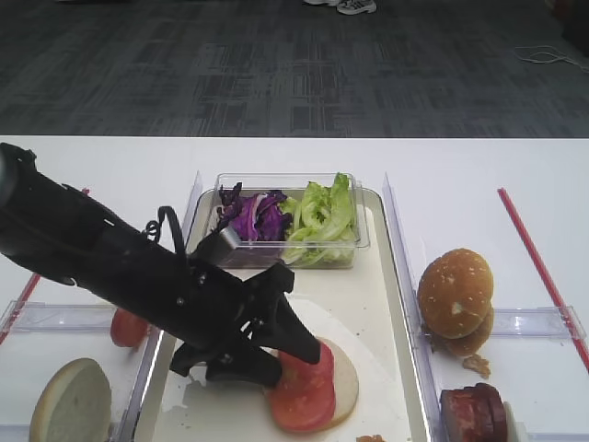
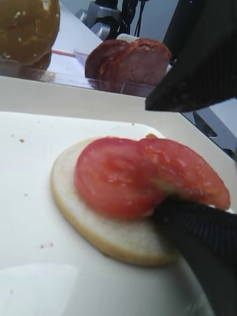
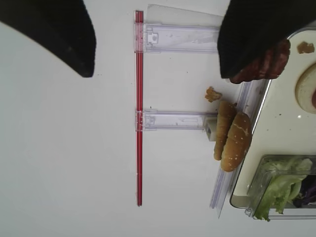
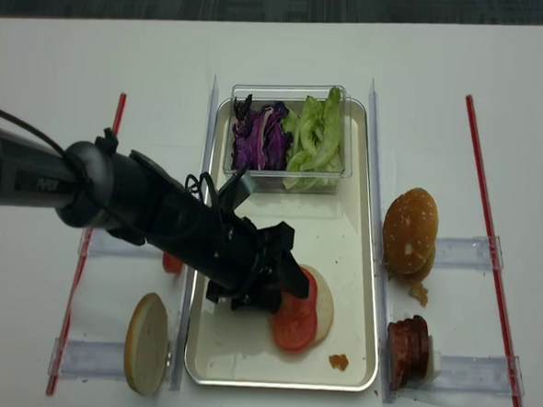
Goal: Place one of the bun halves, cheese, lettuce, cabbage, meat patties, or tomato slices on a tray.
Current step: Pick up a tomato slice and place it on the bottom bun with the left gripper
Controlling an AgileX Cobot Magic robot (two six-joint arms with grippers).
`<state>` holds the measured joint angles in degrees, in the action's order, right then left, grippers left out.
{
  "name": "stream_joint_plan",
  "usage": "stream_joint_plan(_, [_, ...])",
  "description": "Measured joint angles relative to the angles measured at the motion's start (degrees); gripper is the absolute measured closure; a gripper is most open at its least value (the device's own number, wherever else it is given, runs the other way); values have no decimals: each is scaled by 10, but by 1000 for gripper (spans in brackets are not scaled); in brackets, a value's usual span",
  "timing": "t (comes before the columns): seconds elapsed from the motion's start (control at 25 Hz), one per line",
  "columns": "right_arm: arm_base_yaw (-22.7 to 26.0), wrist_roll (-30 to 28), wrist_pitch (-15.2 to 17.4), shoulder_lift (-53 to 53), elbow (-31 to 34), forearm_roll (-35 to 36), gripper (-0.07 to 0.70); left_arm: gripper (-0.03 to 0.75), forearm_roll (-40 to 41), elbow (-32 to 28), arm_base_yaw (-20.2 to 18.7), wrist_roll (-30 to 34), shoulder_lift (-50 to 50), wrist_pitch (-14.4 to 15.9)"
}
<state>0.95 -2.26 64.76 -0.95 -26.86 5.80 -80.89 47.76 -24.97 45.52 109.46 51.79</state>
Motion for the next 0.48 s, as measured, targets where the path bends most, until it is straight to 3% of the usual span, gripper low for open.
stream_joint_plan(0.48, [0, 0, 0, 0, 0, -1, 101, 339, 50, 2, 45, -24, -32, 19])
